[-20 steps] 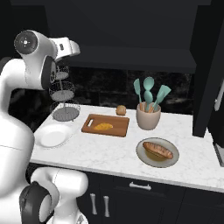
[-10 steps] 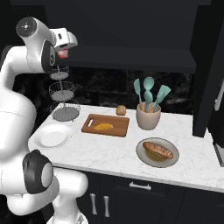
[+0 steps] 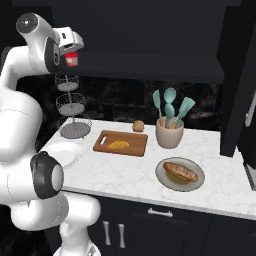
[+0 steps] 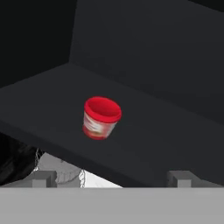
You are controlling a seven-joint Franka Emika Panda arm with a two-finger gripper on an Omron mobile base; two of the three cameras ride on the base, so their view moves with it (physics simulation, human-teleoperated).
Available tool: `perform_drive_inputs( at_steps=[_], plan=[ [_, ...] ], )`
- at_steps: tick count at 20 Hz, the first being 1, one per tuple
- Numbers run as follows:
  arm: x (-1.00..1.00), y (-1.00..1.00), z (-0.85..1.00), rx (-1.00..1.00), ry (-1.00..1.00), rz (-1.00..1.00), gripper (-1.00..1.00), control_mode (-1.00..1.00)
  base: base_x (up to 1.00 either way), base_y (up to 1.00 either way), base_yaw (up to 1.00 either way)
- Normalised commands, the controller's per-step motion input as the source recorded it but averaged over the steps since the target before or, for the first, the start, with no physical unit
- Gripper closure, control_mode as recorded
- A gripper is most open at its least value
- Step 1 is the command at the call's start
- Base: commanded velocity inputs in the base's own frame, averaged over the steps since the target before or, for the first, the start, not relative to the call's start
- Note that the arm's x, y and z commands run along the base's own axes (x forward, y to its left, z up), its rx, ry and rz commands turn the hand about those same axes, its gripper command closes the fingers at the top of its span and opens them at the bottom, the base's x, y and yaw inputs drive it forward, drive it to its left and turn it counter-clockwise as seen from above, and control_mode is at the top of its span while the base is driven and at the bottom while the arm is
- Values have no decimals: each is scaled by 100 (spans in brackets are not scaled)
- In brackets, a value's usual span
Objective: From the different types of pastries on the counter, select a croissant and place it on the cutting board. Then retrieve a jar of jam from the cabinet and place it alongside the croissant on the cutting board.
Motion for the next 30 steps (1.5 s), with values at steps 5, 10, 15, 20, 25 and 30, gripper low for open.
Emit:
perform_drive_inputs(
  at_steps=[5,10,15,20,25,30],
  plan=[
    [0,27,9,-1,3,7,-100,-100,0,0,0],
    [29,0,-2,7,0,0,-100,-100,0,0,0],
    [38,0,-7,4,0,-1,-100,-100,0,0,0],
    [3,1,-12,0,0,0,-100,-100,0,0,0],
    [25,2,-41,0,0,0,-100,-100,0,0,0],
    [13,0,-22,0,0,0,-100,-100,0,0,0]
  ],
)
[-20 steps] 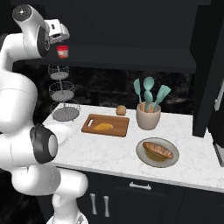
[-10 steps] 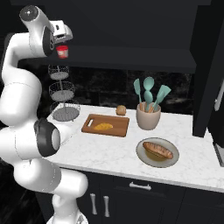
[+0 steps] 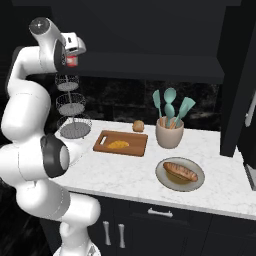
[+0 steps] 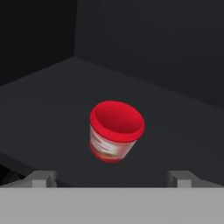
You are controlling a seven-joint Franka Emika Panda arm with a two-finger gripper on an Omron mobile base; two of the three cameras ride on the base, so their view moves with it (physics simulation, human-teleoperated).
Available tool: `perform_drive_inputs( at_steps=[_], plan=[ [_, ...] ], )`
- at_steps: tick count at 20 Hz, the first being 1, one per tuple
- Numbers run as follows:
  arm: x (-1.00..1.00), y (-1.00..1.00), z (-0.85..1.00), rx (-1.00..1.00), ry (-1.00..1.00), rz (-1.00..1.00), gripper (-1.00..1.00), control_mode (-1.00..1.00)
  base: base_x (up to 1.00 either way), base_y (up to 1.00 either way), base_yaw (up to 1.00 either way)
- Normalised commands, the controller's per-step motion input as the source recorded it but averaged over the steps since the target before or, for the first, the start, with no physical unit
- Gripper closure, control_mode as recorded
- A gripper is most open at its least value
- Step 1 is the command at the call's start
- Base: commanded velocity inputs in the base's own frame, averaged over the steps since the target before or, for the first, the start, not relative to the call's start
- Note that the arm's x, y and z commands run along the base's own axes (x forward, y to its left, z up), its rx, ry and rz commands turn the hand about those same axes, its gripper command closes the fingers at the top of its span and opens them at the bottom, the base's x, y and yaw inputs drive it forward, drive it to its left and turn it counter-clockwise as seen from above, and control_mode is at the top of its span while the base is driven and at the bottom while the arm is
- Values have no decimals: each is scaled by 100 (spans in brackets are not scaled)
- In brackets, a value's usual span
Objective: From the different types of pastries on the counter, select a croissant and place it on the cutting board. Then retrieve a jar of jam from the cabinet and place it alongside the croissant on the cutting board.
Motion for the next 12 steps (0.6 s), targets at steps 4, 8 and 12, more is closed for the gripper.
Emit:
perform_drive_inputs(
  at_steps=[4,8,12],
  plan=[
    [23,5,8,1,10,-4,-100,-100,0,0,0],
    [28,11,28,0,22,-4,-100,-100,0,0,0],
    [3,0,4,0,3,0,-100,-100,0,0,0]
  ],
)
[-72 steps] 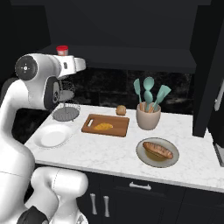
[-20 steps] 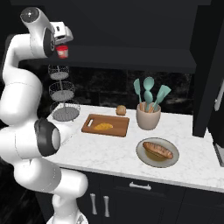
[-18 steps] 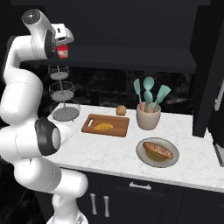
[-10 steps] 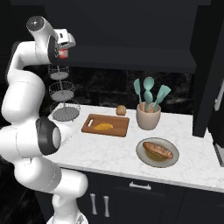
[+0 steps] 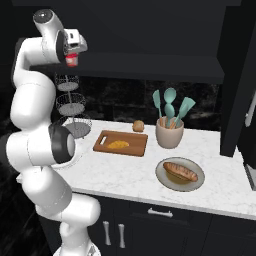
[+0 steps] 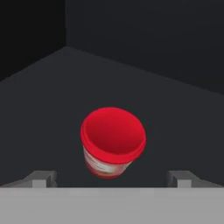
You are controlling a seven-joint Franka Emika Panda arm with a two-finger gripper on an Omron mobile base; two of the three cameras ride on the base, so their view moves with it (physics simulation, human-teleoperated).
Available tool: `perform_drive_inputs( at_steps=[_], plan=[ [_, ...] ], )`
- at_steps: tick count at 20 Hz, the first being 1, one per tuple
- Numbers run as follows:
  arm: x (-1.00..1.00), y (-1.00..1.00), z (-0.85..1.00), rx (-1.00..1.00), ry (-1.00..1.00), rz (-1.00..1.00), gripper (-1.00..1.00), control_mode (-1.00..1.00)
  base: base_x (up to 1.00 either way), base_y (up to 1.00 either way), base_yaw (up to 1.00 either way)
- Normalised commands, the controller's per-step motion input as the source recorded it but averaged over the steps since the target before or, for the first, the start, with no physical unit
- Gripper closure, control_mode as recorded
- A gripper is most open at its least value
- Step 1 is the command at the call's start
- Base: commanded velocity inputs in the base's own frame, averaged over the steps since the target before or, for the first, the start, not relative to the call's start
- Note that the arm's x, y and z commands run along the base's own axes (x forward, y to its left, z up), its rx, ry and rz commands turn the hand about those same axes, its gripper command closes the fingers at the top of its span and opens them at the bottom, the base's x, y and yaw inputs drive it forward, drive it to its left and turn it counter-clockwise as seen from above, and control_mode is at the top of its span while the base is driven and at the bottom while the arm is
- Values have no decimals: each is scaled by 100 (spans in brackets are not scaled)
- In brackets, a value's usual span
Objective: From the different types of pastries on the counter, select a croissant and place it on the cutting board. Then retrieve a jar of jam from the cabinet and place it alongside the croissant on the cutting board.
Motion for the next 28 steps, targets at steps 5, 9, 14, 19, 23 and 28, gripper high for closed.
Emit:
perform_drive_inputs(
  at_steps=[5,9,14,19,23,28],
  plan=[
    [14,0,0,0,0,0,-100,-100,0,0,0],
    [1,0,-5,0,0,0,-100,-100,0,0,0],
    [16,0,-23,0,-2,0,-100,-100,0,0,0],
    [18,0,-18,0,0,1,-100,-100,0,0,0],
    [4,0,0,0,1,0,-100,-100,0,0,0],
    [24,10,14,0,18,0,-100,-100,0,0,0]
  ],
)
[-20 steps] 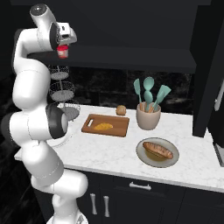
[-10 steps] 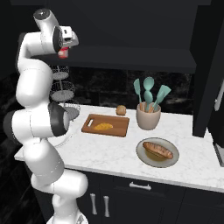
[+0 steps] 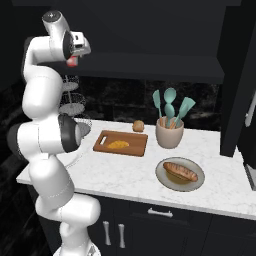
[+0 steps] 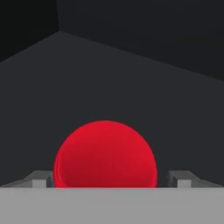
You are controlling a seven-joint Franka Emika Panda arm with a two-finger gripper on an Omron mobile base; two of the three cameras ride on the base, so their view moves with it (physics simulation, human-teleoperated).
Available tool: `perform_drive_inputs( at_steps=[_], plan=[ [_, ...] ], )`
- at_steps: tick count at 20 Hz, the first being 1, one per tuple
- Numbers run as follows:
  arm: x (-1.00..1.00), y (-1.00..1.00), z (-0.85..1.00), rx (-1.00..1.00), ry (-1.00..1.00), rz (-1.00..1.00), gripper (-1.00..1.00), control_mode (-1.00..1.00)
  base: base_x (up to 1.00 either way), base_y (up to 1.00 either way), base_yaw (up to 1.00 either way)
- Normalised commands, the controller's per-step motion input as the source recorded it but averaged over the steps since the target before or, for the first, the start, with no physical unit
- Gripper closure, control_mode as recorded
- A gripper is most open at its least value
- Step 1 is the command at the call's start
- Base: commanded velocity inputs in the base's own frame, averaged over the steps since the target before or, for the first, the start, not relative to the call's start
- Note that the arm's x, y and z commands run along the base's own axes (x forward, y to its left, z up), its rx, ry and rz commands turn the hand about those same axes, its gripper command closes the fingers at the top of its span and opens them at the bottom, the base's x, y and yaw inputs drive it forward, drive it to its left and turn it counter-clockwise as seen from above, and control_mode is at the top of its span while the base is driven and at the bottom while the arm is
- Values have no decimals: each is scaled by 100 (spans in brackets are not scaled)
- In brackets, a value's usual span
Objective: From the different types of pastries on the counter, select a croissant and place it on the cutting board. Then retrieve a jar of jam from the cabinet and place it alongside the croissant on the cutting board.
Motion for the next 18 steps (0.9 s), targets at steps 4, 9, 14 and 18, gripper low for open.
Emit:
perform_drive_inputs(
  at_steps=[4,9,14,18],
  plan=[
    [23,16,6,0,10,0,-100,-100,0,0,0],
    [3,12,-6,0,1,2,100,-100,0,0,0],
    [-1,0,-5,2,7,0,100,-100,0,0,0],
    [-30,-37,71,3,0,0,100,-100,0,0,0]
  ],
)
